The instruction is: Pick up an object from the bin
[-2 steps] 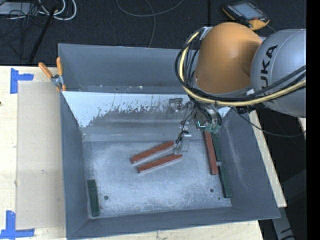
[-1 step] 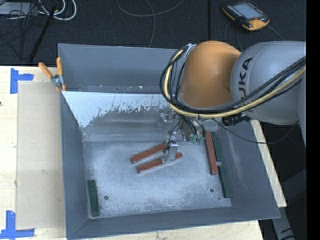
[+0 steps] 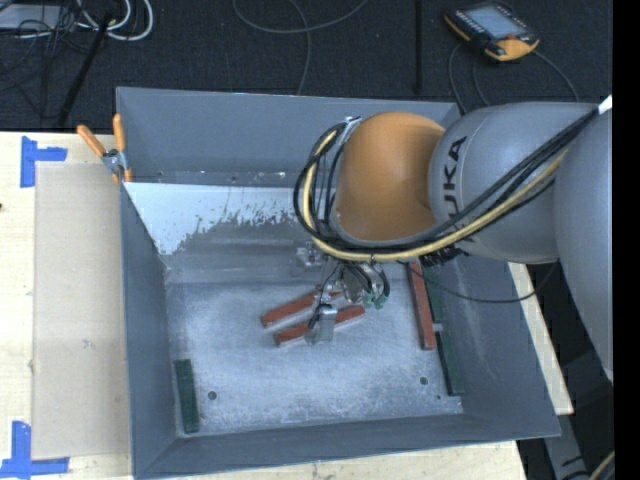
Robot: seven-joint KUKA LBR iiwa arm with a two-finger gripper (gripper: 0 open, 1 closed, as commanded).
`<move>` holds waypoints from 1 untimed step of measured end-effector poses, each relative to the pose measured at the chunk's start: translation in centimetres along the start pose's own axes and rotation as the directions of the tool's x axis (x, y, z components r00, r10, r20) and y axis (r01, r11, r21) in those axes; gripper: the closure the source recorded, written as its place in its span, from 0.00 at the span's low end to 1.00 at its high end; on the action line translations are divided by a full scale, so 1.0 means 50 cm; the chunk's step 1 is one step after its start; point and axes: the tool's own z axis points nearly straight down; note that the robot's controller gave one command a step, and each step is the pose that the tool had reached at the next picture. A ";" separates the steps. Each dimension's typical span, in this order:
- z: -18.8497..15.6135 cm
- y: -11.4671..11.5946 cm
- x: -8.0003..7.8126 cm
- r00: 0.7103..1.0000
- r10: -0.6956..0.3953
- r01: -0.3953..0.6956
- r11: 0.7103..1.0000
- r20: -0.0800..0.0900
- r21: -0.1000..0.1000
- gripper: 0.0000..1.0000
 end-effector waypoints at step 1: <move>0.152 -0.053 -0.008 0.978 -0.210 0.210 0.978 0.001 0.000 1.00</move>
Offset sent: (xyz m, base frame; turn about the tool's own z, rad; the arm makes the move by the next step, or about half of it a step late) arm 0.0000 0.0000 0.0000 0.0000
